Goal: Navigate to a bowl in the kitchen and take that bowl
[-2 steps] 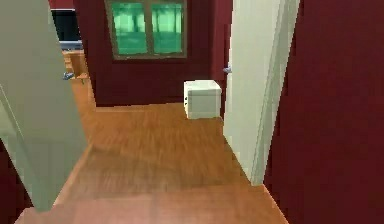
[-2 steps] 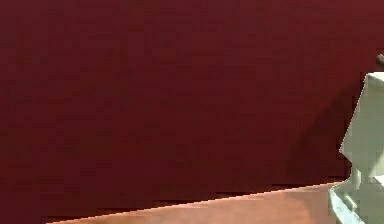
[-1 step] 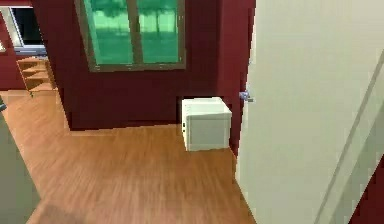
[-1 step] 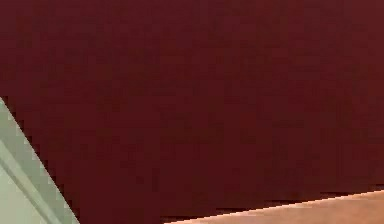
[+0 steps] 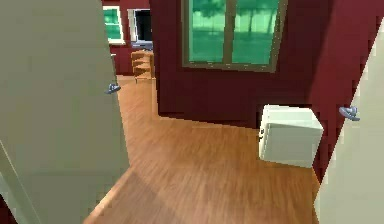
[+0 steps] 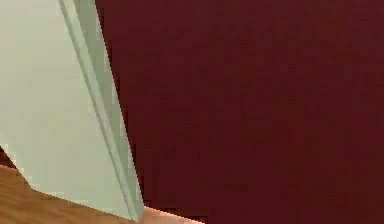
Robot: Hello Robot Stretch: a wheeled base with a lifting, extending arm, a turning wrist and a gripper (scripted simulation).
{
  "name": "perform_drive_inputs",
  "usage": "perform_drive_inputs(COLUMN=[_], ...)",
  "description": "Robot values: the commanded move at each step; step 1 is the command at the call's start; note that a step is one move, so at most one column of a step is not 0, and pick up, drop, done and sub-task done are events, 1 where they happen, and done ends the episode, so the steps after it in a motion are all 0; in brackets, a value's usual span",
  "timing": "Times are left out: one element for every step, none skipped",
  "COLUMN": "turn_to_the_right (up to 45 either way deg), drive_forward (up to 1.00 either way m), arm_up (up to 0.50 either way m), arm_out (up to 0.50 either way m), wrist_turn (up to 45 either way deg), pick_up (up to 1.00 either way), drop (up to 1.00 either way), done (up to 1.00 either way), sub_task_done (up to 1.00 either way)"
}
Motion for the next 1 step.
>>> perform_drive_inputs(turn_to_the_right=[0.0], drive_forward=[1.00], arm_up=[0.00], arm_out=[0.00], wrist_turn=[0.0], pick_up=[0.00], drop=[0.00], done=[0.00], sub_task_done=[0.00])
